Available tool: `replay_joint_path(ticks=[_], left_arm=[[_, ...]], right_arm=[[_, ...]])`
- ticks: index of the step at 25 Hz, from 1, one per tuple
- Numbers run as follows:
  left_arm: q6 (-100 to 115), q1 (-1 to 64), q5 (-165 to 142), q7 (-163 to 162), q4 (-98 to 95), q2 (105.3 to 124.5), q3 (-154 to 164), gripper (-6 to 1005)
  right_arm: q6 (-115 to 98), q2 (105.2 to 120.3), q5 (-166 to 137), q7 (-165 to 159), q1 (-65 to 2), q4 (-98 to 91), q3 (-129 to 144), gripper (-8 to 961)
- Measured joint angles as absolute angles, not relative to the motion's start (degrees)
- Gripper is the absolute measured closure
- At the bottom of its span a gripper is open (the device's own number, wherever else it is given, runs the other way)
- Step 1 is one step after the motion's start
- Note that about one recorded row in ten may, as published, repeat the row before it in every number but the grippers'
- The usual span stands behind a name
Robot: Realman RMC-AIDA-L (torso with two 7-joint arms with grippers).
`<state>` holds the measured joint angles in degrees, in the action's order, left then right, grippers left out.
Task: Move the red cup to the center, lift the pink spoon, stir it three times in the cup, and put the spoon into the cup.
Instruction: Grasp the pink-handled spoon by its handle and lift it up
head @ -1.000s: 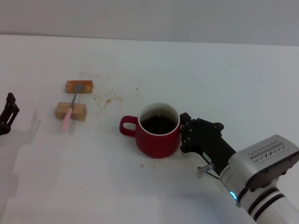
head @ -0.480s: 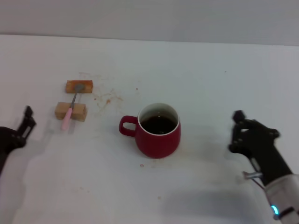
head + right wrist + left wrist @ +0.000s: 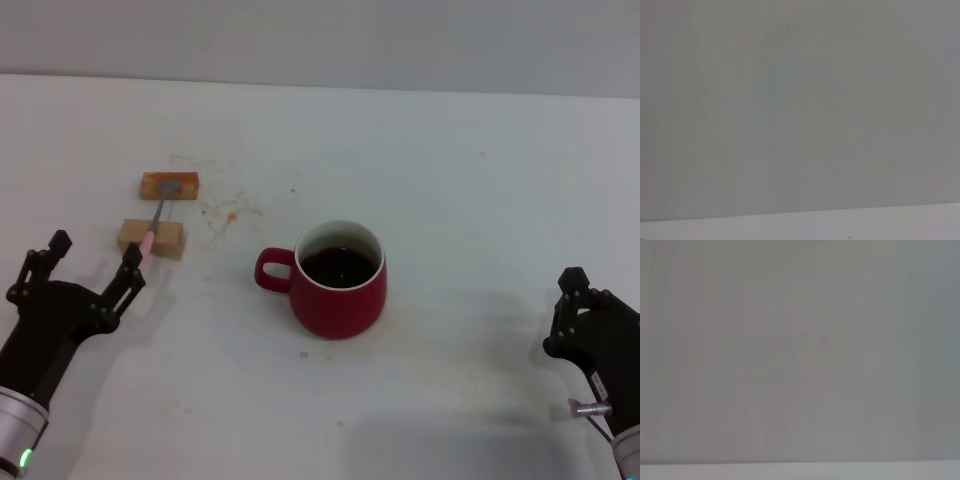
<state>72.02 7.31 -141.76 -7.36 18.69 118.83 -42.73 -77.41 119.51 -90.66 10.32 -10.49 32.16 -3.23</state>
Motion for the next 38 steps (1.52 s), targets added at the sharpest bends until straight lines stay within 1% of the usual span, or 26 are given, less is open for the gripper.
replay_joint_path(ticks=[15, 38], left_arm=[[63.6, 8.3, -141.3, -6.9, 20.5, 119.09, -40.3, 194], [60.2, 11.3, -141.0, -6.6, 20.0, 119.02, -40.5, 200]], right_arm=[[-78.5, 119.46, -90.6, 10.4, -10.3, 32.1, -2.8, 953], [-79.5, 119.44, -90.7, 10.4, -9.9, 32.4, -2.5, 953]])
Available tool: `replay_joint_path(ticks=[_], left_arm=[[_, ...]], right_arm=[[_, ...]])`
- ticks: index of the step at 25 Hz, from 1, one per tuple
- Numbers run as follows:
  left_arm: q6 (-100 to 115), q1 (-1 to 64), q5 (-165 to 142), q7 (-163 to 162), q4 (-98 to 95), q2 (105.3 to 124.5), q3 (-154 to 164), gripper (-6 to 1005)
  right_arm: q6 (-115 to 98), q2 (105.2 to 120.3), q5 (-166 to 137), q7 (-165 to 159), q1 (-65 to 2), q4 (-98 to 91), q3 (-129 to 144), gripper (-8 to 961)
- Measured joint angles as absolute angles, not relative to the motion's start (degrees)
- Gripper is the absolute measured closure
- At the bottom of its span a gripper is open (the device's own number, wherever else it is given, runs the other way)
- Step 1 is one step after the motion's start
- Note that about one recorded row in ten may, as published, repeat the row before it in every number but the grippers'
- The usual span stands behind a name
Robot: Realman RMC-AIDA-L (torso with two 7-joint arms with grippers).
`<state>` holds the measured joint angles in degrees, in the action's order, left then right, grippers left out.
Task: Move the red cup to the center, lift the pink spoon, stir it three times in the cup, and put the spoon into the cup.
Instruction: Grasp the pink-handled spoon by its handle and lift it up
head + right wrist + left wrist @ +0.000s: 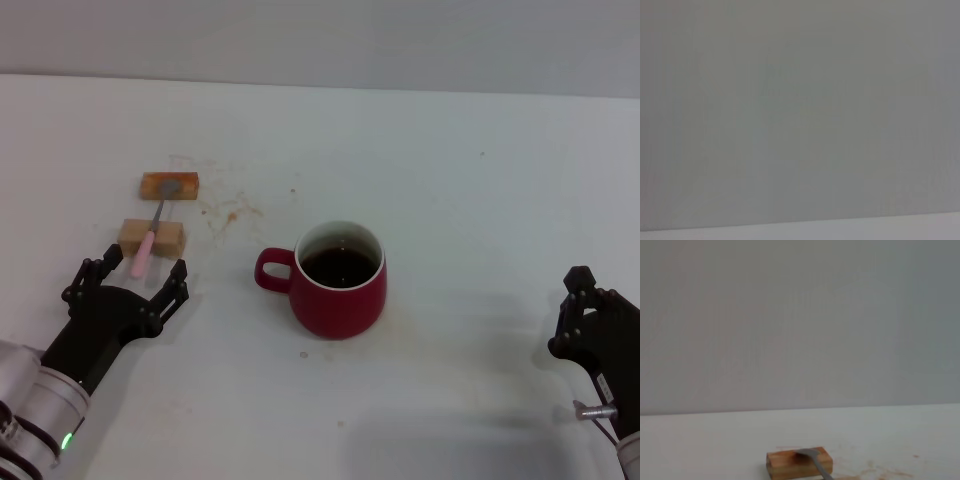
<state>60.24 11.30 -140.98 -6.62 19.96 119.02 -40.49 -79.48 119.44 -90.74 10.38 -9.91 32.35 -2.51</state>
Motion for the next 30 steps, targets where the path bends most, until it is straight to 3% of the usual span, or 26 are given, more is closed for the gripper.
replay_joint_path(ticks=[14, 30], left_arm=[[59.9, 11.5, -140.9, -5.8, 20.0, 119.09, -40.8, 204], [59.7, 11.6, -140.9, -5.8, 20.1, 119.00, -40.7, 459]], right_arm=[[-79.5, 119.44, -90.9, 10.4, -9.8, 32.3, -2.5, 953], [-79.5, 119.44, -91.0, 10.4, -9.8, 32.3, -2.5, 953]])
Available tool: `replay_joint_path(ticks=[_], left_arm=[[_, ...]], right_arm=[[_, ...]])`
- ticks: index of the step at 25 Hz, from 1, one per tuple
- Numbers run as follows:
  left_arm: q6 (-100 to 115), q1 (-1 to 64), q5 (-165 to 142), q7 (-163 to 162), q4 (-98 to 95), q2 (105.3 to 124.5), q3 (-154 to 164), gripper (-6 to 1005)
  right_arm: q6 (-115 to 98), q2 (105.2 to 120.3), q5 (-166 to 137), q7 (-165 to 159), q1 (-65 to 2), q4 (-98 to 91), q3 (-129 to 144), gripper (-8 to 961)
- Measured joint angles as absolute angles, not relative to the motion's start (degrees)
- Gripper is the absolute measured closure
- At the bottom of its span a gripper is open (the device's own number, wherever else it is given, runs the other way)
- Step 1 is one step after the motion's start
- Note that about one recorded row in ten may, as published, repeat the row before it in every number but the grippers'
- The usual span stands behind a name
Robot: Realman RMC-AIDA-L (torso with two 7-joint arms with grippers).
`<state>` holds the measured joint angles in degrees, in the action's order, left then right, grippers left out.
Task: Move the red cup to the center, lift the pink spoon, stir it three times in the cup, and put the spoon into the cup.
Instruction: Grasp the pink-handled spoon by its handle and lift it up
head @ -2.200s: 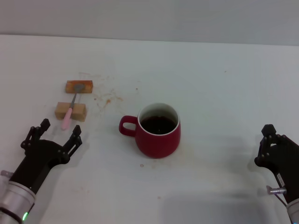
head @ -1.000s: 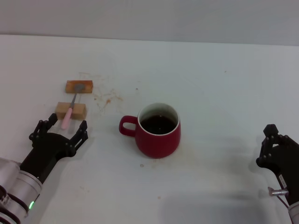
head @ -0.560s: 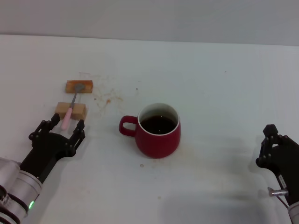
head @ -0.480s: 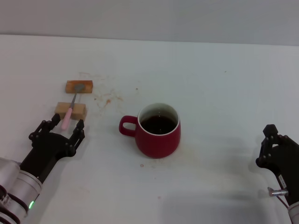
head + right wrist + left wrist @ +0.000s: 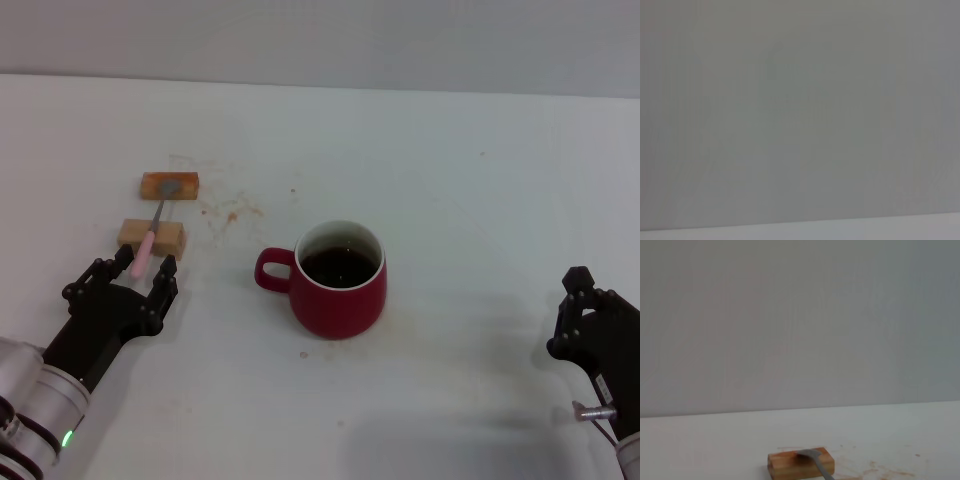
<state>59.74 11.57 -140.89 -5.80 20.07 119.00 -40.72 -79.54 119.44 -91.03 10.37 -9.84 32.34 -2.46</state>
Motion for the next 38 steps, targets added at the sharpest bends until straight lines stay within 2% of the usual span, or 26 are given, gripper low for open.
replay_joint_path(ticks=[30, 36, 38], left_arm=[[58.0, 12.1, -140.9, -5.7, 20.0, 119.00, -40.9, 503], [58.6, 11.8, -140.9, -5.7, 20.3, 118.95, -40.9, 591], [58.7, 11.7, -140.9, -5.7, 20.2, 118.93, -40.9, 592]], right_arm=[[-79.5, 119.44, -91.1, 10.4, -9.8, 32.3, -2.4, 953], [-79.5, 119.45, -91.1, 10.4, -9.8, 32.3, -2.3, 953], [-79.5, 119.45, -91.1, 10.4, -9.8, 32.3, -2.3, 953]])
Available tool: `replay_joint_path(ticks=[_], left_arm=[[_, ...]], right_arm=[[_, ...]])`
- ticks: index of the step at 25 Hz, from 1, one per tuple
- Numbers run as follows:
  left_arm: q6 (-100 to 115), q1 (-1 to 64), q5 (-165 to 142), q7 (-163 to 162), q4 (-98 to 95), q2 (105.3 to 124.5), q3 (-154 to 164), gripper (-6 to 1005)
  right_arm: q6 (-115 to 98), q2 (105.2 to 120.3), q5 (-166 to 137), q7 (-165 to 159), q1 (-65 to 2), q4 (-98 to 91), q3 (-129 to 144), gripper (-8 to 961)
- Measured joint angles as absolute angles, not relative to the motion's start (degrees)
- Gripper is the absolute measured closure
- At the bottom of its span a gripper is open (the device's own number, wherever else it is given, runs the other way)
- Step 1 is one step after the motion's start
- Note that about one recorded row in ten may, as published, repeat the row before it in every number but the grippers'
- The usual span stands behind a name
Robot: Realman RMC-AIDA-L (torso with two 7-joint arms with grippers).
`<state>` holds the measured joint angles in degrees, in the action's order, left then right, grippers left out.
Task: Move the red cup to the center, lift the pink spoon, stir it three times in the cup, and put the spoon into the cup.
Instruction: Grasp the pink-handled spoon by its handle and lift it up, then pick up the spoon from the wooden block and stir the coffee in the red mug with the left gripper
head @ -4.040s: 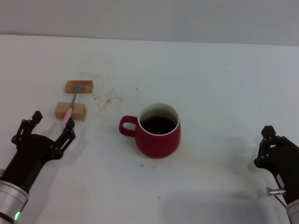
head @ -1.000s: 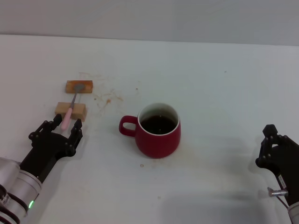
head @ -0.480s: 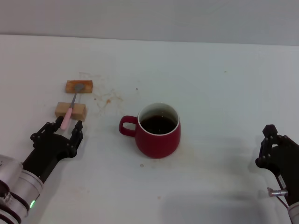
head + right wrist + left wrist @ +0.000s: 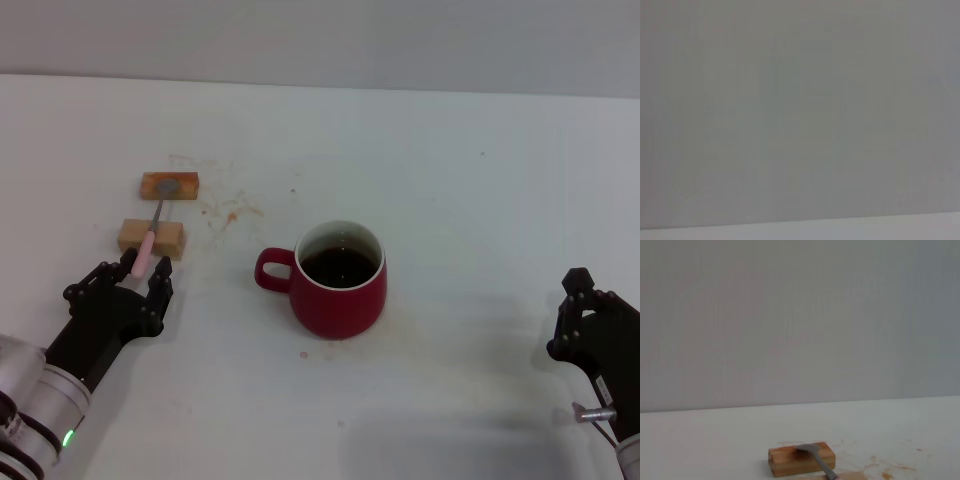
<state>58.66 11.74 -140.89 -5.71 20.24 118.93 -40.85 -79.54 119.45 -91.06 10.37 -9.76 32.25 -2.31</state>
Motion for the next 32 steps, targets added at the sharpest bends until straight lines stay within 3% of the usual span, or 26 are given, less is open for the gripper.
replay_joint_path(ticks=[16, 22, 32], left_arm=[[58.7, 12.0, -140.8, -4.5, 20.0, 119.06, -41.7, 627], [59.1, 12.0, -140.8, -1.6, 20.7, 119.01, -41.8, 827], [67.9, 10.9, -141.3, -1.2, 20.8, 118.61, -40.3, 852]], right_arm=[[-79.5, 119.45, -91.0, 10.4, -9.7, 32.4, -2.1, 954], [-79.6, 119.44, -91.0, 10.4, -9.7, 32.5, -2.1, 954], [-79.6, 119.45, -91.0, 10.4, -10.0, 32.4, -2.1, 954]])
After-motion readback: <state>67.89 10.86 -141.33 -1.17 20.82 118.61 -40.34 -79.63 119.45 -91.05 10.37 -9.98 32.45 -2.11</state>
